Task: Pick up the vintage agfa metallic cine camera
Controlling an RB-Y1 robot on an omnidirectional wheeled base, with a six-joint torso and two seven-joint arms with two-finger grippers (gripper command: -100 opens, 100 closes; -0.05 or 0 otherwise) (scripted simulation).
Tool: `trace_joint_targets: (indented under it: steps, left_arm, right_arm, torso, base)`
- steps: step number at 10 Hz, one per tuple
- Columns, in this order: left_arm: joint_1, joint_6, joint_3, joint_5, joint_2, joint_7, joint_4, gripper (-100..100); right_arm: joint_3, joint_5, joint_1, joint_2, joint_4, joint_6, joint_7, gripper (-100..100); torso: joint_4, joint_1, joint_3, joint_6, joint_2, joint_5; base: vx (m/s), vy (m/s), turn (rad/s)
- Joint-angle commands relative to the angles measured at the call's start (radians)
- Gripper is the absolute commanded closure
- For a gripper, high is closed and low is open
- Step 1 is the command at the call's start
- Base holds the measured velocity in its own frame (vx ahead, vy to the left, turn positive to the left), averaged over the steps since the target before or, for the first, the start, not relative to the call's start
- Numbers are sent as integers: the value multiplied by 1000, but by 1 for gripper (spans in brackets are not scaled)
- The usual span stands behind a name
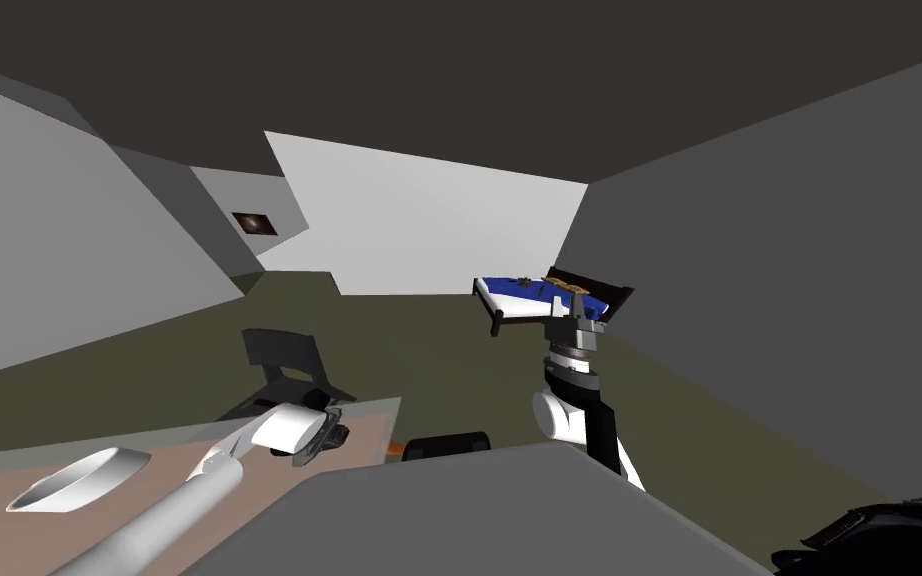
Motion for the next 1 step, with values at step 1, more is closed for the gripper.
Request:
trace_joint_targets:
  steps: [1]
  left_arm:
    - [0,0,0,0,0,0,0,0]
  right_arm:
    - [0,0,0,0,0,0,0,0]
  torso:
    - [0,0,0,0,0,0]
  base:
    - [0,0,0]
